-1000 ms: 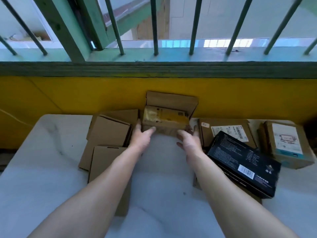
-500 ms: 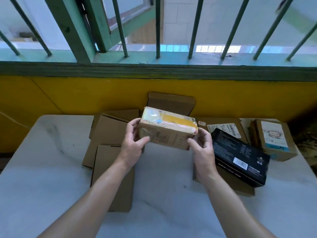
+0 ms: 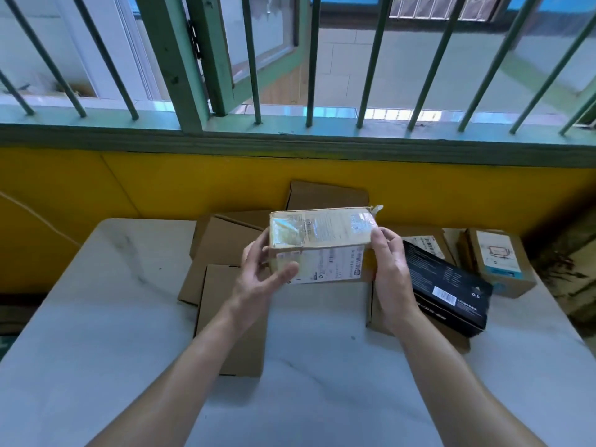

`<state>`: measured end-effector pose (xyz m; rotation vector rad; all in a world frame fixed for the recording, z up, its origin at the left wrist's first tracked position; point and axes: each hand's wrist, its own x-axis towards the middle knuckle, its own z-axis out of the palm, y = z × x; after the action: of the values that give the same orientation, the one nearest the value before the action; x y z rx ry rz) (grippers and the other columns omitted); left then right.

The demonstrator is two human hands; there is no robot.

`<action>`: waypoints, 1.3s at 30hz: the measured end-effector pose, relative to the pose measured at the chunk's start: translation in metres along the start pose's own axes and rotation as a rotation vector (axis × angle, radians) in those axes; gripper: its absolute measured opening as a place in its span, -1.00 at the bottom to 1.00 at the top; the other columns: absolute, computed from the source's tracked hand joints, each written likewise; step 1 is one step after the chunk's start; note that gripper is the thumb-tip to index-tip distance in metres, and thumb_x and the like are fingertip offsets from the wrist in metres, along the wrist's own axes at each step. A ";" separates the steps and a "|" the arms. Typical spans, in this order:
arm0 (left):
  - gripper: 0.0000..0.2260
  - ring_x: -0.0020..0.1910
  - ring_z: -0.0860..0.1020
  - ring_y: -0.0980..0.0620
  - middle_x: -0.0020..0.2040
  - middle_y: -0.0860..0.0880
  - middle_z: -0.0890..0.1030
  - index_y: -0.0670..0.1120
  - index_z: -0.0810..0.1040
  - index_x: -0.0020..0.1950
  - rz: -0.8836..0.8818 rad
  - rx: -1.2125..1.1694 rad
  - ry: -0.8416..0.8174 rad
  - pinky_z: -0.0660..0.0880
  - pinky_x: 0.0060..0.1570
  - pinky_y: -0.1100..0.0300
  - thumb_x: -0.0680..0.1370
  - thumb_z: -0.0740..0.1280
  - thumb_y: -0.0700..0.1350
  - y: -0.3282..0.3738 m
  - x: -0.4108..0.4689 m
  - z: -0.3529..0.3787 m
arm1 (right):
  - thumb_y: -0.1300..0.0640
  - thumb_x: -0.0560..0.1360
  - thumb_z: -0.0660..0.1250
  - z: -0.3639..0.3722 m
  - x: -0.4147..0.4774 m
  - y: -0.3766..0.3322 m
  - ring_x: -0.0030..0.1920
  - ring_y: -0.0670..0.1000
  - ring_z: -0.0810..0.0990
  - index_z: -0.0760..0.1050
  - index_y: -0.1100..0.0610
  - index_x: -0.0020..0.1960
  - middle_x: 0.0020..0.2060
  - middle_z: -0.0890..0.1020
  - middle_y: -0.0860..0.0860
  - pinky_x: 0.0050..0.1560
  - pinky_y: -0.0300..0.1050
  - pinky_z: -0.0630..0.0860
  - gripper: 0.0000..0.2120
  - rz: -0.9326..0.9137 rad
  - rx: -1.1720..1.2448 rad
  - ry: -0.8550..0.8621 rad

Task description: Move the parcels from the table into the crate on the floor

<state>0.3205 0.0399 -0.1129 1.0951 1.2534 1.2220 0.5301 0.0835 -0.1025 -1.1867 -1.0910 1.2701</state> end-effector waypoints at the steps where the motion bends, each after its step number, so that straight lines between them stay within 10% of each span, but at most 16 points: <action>1: -0.28 0.32 0.50 0.07 0.39 0.05 0.42 0.23 0.29 0.46 0.015 -0.034 -0.032 0.53 0.21 0.15 0.35 0.50 0.02 0.002 -0.002 -0.001 | -0.29 0.48 0.22 0.001 -0.003 -0.001 0.10 0.02 0.65 0.42 -0.14 0.15 0.00 0.67 -0.06 -0.07 -0.15 0.61 -0.66 0.006 -0.021 -0.004; 4: -0.35 0.25 0.58 0.05 0.29 -0.02 0.58 0.04 0.29 0.49 0.061 -0.071 -0.014 0.58 0.10 0.16 0.43 0.42 -0.11 0.011 -0.003 -0.004 | -0.31 0.51 0.23 0.002 -0.012 -0.003 0.17 0.09 0.62 0.42 -0.15 0.18 0.05 0.67 -0.02 0.16 0.15 0.57 -0.66 0.010 -0.023 -0.038; 8: -0.60 0.02 0.65 0.19 0.03 0.14 0.70 0.18 0.52 0.24 -0.057 0.048 0.062 0.54 -0.05 0.30 0.46 0.26 0.29 0.021 -0.005 -0.007 | -0.29 0.46 0.28 0.000 -0.020 -0.011 0.42 0.06 0.42 0.43 -0.20 0.16 0.46 0.38 0.01 0.37 0.08 0.43 -0.67 -0.067 -0.062 -0.065; 12: -0.42 0.13 0.60 0.14 0.04 0.19 0.69 0.31 0.55 0.17 -0.163 0.102 0.075 0.37 0.33 -0.02 0.36 0.04 0.56 0.021 -0.007 -0.005 | -0.08 0.47 0.31 -0.005 -0.018 -0.016 0.01 -0.07 0.68 0.37 0.01 0.18 0.17 0.58 0.13 -0.16 -0.23 0.61 -0.66 0.010 0.140 -0.078; 16: -0.42 0.13 0.63 0.05 0.04 0.09 0.71 0.08 0.50 0.28 -0.047 -0.016 0.161 0.45 0.30 -0.04 0.46 0.10 0.41 0.023 -0.011 0.000 | 0.01 0.55 0.31 -0.009 -0.018 -0.015 -0.20 -0.02 0.72 0.37 0.11 0.22 -0.14 0.72 0.07 -0.40 -0.19 0.57 -0.68 0.165 0.333 -0.077; 25: -0.46 0.27 0.54 -0.22 0.26 -0.24 0.57 -0.21 0.35 0.42 0.221 -0.185 0.206 0.49 0.21 -0.19 0.63 0.03 0.14 0.035 -0.032 0.027 | -0.02 0.48 0.30 -0.014 -0.028 -0.031 -0.04 0.09 0.71 0.37 0.08 0.25 -0.02 0.70 0.14 -0.22 -0.12 0.64 -0.61 0.079 0.379 -0.165; 39: -0.56 0.22 0.56 -0.03 0.19 -0.10 0.59 -0.16 0.40 0.36 0.463 -0.312 0.326 0.56 0.03 0.15 0.68 -0.07 0.05 0.070 -0.095 0.018 | 0.03 0.48 0.25 0.013 -0.056 -0.067 -0.04 0.09 0.64 0.40 0.04 0.16 -0.03 0.61 0.12 -0.12 0.00 0.57 -0.73 0.002 0.475 -0.444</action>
<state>0.3405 -0.0492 -0.0360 1.0080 1.0196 1.9388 0.5226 0.0316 -0.0319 -0.5615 -1.0123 1.7270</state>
